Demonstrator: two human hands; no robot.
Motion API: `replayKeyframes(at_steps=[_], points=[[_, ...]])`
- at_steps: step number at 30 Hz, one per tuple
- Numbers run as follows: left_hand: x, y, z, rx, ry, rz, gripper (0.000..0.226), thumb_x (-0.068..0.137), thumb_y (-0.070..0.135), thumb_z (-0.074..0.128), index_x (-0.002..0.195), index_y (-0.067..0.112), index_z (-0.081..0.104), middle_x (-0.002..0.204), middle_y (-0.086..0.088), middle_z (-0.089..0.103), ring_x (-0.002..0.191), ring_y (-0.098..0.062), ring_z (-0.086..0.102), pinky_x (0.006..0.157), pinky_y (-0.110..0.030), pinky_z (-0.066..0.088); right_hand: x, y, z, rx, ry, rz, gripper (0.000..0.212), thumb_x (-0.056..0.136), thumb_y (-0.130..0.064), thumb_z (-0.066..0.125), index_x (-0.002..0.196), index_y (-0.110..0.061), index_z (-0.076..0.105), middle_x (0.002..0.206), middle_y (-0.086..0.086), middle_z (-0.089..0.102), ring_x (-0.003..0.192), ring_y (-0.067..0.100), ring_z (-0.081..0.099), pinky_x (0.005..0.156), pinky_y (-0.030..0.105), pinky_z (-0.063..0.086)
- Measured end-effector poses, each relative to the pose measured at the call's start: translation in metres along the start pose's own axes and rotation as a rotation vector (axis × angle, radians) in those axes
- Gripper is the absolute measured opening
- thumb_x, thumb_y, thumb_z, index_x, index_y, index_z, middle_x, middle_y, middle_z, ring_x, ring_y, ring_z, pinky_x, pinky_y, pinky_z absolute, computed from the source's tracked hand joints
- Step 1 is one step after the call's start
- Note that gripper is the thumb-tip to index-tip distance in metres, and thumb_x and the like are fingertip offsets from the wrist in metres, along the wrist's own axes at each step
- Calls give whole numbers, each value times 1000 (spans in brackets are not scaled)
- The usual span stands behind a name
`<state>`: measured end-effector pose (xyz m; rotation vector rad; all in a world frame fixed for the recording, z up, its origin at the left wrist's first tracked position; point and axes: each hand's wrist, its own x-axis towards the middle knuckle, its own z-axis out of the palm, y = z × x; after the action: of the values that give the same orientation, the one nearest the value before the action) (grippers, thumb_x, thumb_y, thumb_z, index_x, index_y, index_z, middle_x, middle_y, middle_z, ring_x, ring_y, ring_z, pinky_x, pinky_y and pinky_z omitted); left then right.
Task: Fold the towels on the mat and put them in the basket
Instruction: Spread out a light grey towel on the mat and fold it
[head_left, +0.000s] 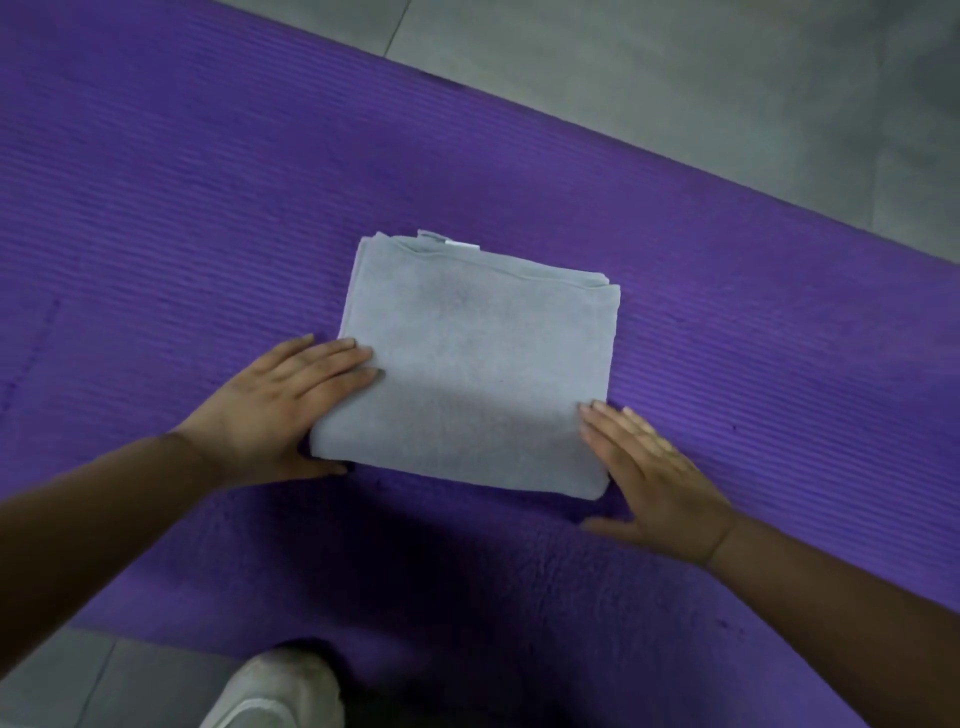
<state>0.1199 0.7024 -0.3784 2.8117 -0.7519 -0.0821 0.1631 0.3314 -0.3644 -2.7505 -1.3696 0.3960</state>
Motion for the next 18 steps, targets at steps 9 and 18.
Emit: replayKeyframes(at_steps=[9, 18], points=[[5, 10, -6, -39, 124, -28, 55, 93, 57, 18, 118, 17, 46, 115, -12, 65, 114, -16, 44, 106, -15, 20, 2, -11, 3, 25, 190, 174, 48, 78, -29, 43, 119, -6, 42, 118, 18, 63, 115, 21, 48, 113, 23, 9], [-31, 66, -14, -321, 284, -324, 55, 88, 62, 32, 103, 15, 55, 82, -14, 71, 80, -17, 54, 67, -26, 44, -16, -39, 5, 238, 489, 274, 35, 75, -20, 44, 107, -7, 46, 89, 18, 71, 89, 15, 50, 92, 18, 33]])
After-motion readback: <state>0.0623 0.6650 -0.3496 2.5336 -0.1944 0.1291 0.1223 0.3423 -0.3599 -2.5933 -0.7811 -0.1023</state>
